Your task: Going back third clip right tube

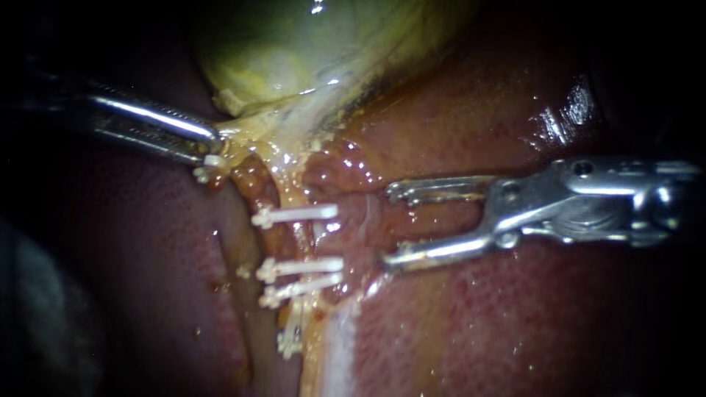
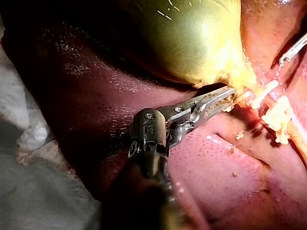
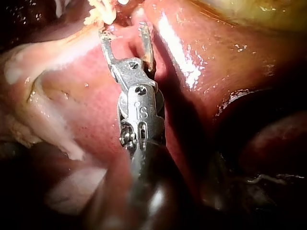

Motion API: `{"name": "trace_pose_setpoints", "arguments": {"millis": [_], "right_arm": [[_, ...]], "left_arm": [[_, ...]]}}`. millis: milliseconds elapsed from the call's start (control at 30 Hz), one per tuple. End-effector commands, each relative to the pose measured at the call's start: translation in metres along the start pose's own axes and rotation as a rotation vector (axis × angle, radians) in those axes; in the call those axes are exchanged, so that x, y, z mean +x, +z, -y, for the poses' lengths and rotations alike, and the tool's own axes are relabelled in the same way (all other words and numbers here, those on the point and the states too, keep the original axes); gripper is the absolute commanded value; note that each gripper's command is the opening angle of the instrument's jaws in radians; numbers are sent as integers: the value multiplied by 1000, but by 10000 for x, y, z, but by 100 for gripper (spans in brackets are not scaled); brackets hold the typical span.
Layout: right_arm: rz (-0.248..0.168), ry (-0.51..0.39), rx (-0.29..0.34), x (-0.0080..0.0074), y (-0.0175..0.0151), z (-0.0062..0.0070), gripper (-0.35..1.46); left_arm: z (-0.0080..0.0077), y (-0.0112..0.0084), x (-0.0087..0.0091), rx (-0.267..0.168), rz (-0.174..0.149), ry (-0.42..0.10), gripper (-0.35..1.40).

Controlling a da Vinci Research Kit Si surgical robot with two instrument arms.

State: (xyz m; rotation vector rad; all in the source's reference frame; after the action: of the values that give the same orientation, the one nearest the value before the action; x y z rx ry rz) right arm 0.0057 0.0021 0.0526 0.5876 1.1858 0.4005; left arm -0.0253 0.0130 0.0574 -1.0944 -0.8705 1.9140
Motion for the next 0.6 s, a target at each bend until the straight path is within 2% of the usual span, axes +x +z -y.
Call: {"name": "trace_pose_setpoints", "arguments": {"millis": [33,300,467,600], "right_arm": [[-1,0,-1,-1,-7,1,50],[17,-43,7,-11,-29,3,50],[43,-47,3,-14,-34,4,50],[44,-48,4,-15,-36,4,50]], "left_arm": [[0,0,1,-1,0,0,-35],[2,9,0,4,-2,1,-35],[9,28,-3,7,-3,5,-35],[17,44,-8,2,0,10,-35]]}}
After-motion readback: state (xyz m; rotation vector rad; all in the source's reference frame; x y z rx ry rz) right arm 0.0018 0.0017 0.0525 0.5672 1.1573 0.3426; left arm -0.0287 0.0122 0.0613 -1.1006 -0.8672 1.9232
